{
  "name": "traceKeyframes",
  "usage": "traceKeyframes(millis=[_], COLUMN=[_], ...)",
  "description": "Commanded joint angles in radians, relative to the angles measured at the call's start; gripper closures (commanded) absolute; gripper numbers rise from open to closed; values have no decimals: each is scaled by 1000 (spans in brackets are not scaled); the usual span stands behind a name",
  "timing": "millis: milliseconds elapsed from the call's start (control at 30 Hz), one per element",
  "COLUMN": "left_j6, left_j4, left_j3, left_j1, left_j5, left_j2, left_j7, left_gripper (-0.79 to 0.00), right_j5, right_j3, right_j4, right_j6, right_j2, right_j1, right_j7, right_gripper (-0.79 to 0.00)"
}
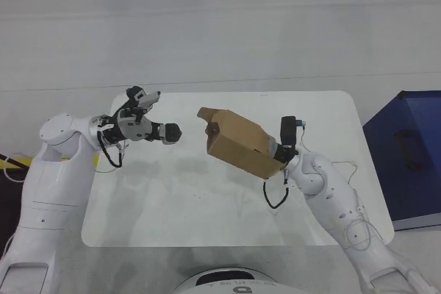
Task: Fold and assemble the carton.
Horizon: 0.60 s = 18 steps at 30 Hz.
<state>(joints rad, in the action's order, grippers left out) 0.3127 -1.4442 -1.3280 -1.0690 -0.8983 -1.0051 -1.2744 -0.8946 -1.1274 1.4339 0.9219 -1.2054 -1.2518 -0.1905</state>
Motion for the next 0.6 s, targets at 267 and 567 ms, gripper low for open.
traceKeyframes(millis=[267, 567], left_j6=[1, 148], left_j4=[81, 114], left_j3=[37, 112], left_j1=[12, -9], left_j5=[-85, -162], left_j2=[-12, -25], left_j7=[-27, -31], left_gripper=[-785, -785], right_j5=[-129, -188], right_j3=[-9, -1], right_j4=[35, 66], right_j6=[-32, -43], right_j2=[0, 2], right_j1=[-20, -17], right_j7=[-82, -60], right_gripper=[0, 0])
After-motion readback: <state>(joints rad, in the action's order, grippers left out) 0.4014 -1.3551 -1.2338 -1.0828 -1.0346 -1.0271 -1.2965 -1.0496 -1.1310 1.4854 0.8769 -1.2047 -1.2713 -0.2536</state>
